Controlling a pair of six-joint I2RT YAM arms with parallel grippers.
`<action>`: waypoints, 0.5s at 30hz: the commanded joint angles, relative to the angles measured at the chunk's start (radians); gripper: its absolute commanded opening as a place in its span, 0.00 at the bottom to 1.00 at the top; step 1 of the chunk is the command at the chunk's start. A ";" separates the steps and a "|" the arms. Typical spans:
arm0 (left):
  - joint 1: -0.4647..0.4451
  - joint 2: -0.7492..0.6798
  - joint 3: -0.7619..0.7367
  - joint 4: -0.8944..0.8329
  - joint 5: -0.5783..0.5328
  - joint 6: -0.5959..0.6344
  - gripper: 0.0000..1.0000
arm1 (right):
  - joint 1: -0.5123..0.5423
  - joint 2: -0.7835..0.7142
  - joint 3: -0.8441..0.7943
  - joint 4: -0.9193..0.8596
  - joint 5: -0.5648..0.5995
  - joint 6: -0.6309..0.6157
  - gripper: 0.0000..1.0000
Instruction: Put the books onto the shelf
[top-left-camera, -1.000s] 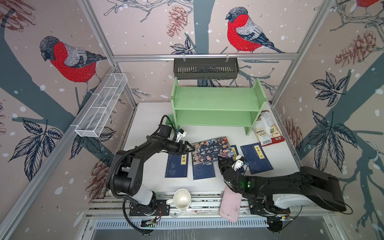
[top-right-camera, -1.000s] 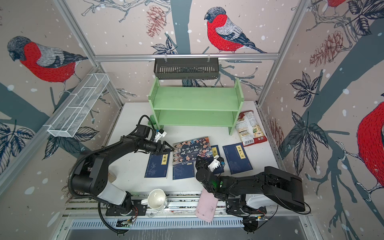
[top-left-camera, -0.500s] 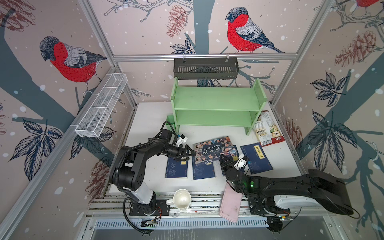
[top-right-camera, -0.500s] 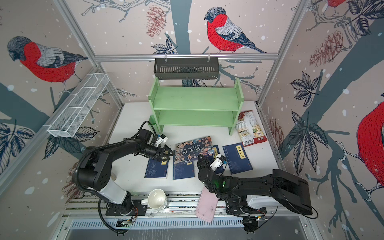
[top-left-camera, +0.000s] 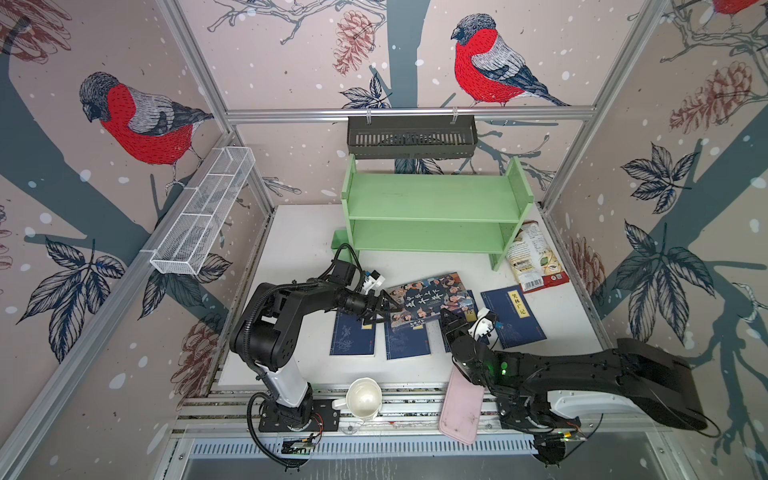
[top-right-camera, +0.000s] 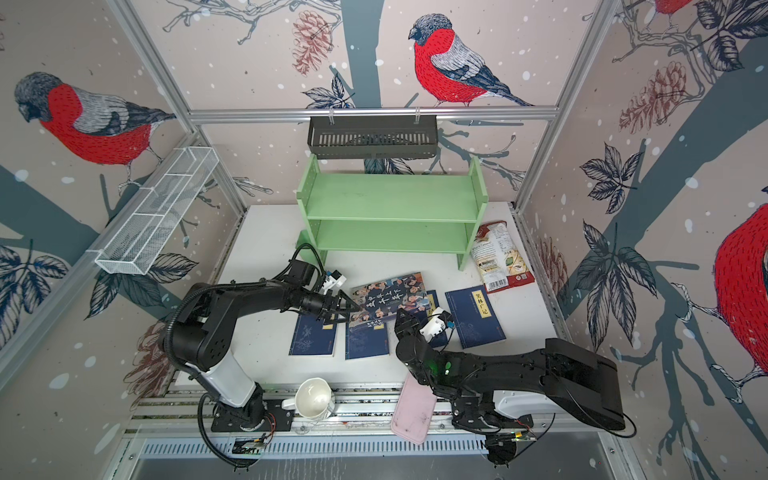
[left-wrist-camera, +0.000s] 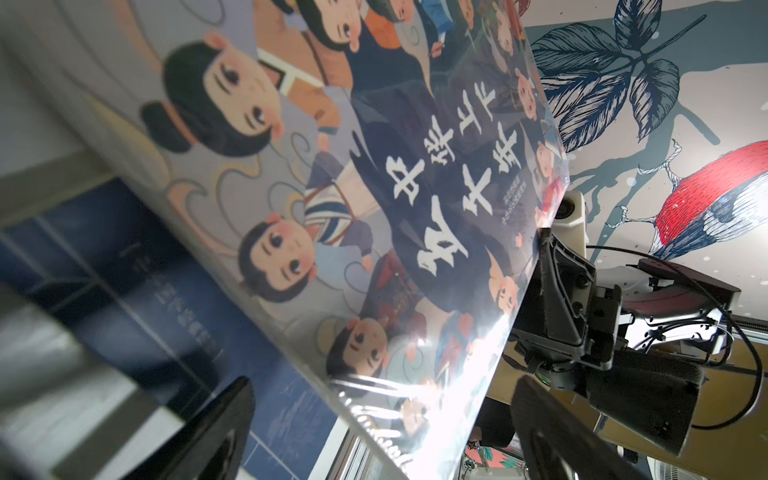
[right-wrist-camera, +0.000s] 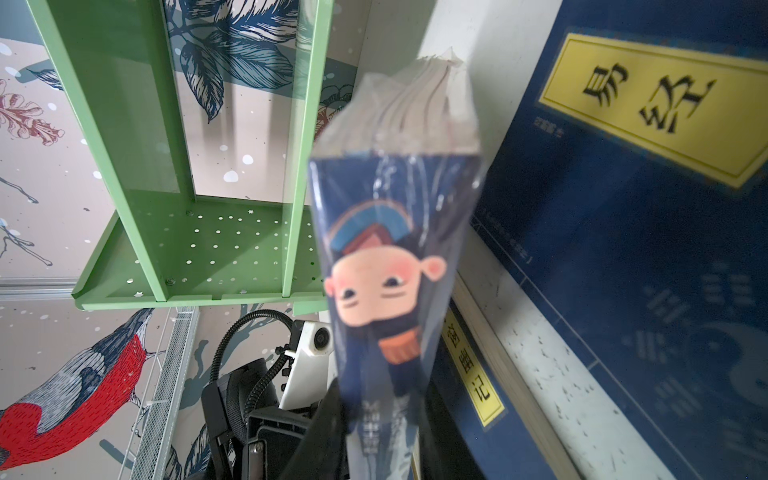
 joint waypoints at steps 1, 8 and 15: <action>-0.011 -0.005 -0.004 0.097 0.023 -0.058 0.97 | 0.002 -0.005 0.009 0.122 0.056 -0.016 0.05; -0.030 -0.007 -0.031 0.295 0.020 -0.248 0.96 | 0.002 0.001 0.009 0.138 0.055 -0.022 0.05; -0.032 -0.004 -0.054 0.496 0.015 -0.425 0.94 | 0.003 0.003 0.004 0.156 0.048 -0.031 0.05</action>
